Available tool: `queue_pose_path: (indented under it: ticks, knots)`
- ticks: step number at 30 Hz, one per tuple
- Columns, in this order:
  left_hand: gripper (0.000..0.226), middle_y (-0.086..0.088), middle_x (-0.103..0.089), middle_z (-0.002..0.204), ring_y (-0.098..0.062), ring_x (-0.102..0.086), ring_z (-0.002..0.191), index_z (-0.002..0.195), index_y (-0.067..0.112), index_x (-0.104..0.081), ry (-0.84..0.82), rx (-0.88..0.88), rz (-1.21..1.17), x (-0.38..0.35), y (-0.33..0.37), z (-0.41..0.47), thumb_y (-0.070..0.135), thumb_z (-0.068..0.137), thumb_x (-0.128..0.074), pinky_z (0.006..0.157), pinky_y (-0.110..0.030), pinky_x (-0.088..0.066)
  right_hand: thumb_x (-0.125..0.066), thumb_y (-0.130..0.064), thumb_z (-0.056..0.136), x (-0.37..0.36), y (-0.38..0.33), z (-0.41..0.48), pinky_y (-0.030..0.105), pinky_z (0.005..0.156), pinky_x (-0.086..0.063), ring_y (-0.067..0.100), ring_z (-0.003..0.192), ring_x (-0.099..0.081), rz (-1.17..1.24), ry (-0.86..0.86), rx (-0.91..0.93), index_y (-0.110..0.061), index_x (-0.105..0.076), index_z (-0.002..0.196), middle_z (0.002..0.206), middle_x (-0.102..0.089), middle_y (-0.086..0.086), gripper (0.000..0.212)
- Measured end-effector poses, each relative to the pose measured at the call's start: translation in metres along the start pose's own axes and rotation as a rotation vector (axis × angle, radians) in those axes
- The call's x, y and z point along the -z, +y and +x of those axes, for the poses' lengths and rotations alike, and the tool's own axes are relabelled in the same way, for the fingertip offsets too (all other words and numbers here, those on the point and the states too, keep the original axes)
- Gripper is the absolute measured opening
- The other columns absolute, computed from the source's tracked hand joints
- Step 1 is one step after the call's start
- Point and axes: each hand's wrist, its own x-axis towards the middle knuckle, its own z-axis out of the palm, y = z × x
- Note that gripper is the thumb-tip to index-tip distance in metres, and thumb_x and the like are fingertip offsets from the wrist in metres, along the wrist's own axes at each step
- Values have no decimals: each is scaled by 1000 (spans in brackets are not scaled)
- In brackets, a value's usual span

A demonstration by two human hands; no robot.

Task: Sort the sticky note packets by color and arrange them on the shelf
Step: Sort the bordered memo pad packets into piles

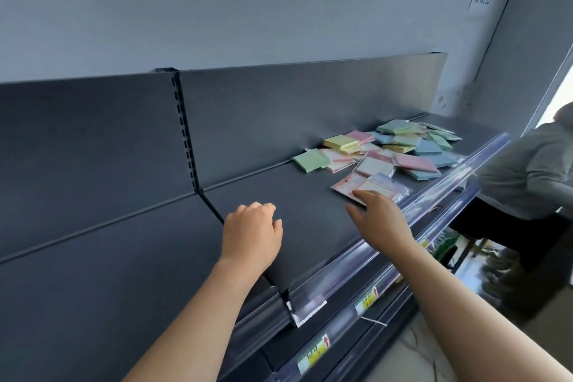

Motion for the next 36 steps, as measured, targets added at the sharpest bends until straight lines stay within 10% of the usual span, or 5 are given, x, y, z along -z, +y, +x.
queue_pose_path:
  ticks: [10,16,26,36]
  knots:
    - [44,-4,-58,121,-26,-50,114,124,13,-53,-136,187,-69,-51,84,58,47,97,-43,89,-36,-43,-58,-40,87,7,95,73,32,71,-41,22,86,-55,-12,-216,52,-14,-55,74,86,-60,0,29]
    - [79,-4,-50,135,-29,-43,123,132,19,-43,-249,271,-11,-70,112,82,75,78,-51,94,-40,-42,-60,-30,92,6,98,74,23,100,-36,15,124,-50,229,-357,201,-16,-61,127,135,-56,-3,38]
    - [109,-1,-32,147,-26,-33,130,144,15,-34,-323,404,-31,-69,111,79,84,62,-58,102,-38,-34,-66,-68,69,-3,121,106,44,105,-37,32,125,-44,-6,-301,43,-19,-36,142,137,-47,11,93]
    - [86,4,-50,104,-22,-54,95,107,20,-23,-83,582,-489,-47,104,58,45,58,-89,77,-36,-46,-87,-19,65,-4,89,101,34,94,-50,17,111,-56,641,-252,58,-24,-30,142,130,-52,0,96]
